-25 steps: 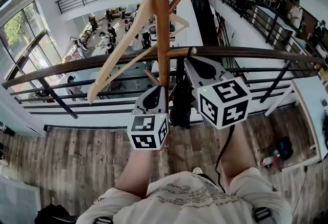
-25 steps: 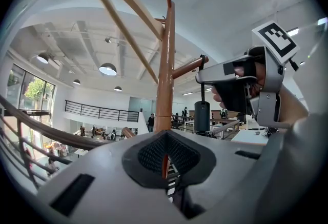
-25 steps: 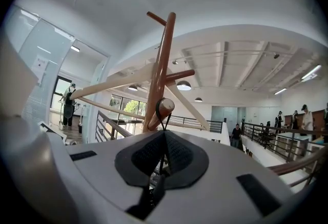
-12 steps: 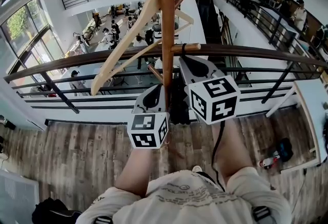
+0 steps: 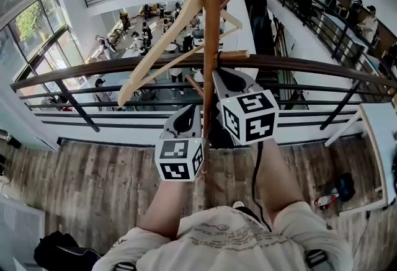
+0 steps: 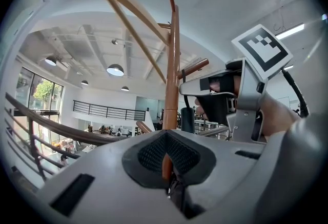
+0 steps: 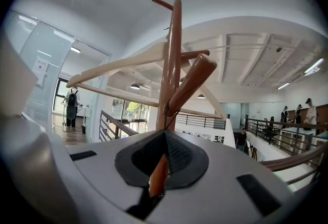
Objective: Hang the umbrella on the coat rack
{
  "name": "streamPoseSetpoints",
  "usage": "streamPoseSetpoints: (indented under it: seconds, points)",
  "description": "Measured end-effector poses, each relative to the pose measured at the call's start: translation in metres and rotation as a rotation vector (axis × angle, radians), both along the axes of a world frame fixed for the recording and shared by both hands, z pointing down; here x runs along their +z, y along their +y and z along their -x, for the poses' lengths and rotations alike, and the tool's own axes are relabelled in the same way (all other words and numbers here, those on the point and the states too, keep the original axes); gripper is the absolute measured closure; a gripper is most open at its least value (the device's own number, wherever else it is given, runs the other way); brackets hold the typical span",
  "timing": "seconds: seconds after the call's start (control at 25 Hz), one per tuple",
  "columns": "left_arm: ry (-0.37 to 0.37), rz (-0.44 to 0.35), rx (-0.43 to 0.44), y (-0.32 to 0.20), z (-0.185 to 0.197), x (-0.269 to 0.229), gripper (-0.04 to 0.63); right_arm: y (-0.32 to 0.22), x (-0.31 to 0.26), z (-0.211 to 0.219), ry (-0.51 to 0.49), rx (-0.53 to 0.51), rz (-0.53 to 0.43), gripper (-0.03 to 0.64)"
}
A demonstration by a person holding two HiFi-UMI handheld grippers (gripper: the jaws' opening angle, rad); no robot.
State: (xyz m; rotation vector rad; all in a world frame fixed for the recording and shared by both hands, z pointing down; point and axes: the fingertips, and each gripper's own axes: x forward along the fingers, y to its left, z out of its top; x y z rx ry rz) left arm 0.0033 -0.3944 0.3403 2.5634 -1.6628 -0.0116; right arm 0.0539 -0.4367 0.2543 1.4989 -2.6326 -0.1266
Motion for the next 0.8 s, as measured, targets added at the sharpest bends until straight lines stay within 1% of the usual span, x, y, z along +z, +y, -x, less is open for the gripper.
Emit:
streamPoseSetpoints:
  seconds: [0.24,0.36,0.4,0.44,0.48,0.64,0.8]
  points:
    - [0.002,0.003,-0.021,0.001,0.010,0.001,0.597,-0.006,0.005,-0.001,0.010,0.047,-0.017,0.615]
    - [0.001,0.000,-0.023,0.002,0.012,0.000,0.597,-0.006,0.004,-0.004,-0.042,0.040,-0.026,0.615]
    - [0.001,0.000,-0.023,0.003,0.012,0.000,0.597,-0.005,0.004,-0.005,-0.059,0.027,-0.032,0.596]
    - [0.000,-0.001,-0.021,0.004,0.012,0.000,0.597,-0.002,0.004,-0.006,-0.074,0.013,-0.040,0.533]
    - [0.000,-0.001,-0.018,0.005,0.011,0.001,0.597,0.002,0.003,-0.008,-0.086,0.002,-0.049,0.502]
    - [0.004,-0.006,0.000,0.009,0.005,-0.002,0.597,0.025,-0.005,-0.020,-0.142,-0.007,-0.101,0.497]
    - [0.005,-0.011,0.008,0.011,-0.001,-0.004,0.597,0.043,-0.010,-0.042,-0.217,0.047,-0.157,0.506]
